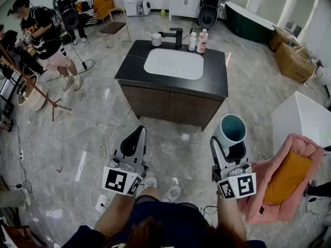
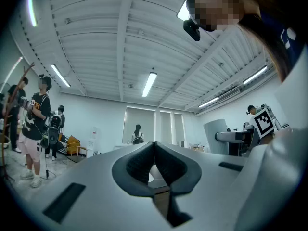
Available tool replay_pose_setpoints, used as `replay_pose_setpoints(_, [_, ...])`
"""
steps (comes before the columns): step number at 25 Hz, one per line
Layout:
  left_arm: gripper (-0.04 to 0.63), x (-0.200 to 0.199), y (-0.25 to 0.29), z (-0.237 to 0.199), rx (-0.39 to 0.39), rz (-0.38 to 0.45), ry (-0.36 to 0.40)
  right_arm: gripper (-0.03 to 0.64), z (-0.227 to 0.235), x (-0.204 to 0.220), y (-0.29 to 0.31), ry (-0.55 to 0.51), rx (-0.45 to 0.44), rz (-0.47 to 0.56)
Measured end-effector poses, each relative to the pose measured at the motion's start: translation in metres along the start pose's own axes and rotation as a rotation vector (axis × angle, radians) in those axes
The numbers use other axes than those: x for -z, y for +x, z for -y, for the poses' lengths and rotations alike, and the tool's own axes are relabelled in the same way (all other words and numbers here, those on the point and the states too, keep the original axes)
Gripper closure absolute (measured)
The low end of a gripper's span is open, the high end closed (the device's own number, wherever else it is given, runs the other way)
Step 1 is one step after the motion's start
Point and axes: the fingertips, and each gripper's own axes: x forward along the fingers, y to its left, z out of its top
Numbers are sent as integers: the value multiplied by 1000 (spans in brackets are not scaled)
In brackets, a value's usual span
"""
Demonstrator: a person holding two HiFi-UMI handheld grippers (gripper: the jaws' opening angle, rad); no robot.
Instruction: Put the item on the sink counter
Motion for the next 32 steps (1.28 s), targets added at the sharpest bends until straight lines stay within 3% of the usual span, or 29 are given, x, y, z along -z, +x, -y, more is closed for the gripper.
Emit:
replay_pose_setpoints(17, [572, -4, -5, -27, -37, 17, 6, 261, -19, 0, 26, 66, -47, 10])
replay_pose_setpoints(25, [572, 6, 27, -83, -63, 21, -2, 261, -34, 6, 94, 71, -112, 19])
replay_pose_setpoints(32, [572, 16, 96, -158, -32, 25, -19, 261, -33, 19, 188, 62, -95, 19])
